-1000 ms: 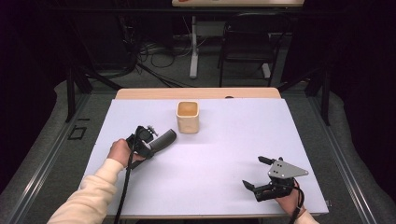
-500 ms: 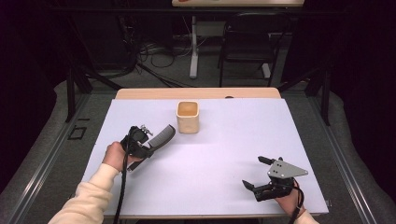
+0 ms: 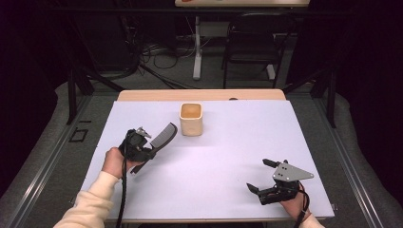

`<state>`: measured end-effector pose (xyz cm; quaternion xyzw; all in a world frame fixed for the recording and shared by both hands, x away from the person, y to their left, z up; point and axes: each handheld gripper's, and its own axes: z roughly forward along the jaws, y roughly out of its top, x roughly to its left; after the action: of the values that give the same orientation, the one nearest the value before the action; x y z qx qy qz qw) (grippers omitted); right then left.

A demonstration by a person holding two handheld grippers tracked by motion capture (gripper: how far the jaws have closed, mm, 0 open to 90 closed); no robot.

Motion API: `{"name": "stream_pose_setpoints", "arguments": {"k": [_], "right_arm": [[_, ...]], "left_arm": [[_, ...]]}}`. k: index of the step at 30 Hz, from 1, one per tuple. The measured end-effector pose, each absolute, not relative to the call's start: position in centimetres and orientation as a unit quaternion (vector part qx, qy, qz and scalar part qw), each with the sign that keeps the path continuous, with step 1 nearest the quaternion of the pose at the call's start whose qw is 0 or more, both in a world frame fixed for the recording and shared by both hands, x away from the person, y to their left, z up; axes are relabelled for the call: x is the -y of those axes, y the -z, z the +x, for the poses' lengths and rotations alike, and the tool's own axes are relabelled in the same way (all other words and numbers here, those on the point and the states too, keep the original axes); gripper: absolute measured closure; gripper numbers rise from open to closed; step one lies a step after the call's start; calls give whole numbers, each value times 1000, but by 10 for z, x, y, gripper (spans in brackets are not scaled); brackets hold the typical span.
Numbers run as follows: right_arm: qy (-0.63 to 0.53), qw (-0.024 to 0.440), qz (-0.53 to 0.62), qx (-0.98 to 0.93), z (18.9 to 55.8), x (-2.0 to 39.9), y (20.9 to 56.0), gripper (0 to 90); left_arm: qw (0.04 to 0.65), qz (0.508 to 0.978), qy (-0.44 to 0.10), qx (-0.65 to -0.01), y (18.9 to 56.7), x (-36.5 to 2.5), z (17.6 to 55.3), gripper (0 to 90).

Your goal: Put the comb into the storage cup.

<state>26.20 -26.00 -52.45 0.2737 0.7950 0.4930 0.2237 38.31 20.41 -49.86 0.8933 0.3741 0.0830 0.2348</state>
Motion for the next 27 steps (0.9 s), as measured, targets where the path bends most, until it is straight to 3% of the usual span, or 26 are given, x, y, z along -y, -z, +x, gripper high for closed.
{"name": "stream_pose_setpoints", "arguments": {"k": [27], "right_arm": [[-491,222,274,-797,263,260,525,11]], "left_arm": [[307,867,-105,-379,501,-211,370,721]]}}
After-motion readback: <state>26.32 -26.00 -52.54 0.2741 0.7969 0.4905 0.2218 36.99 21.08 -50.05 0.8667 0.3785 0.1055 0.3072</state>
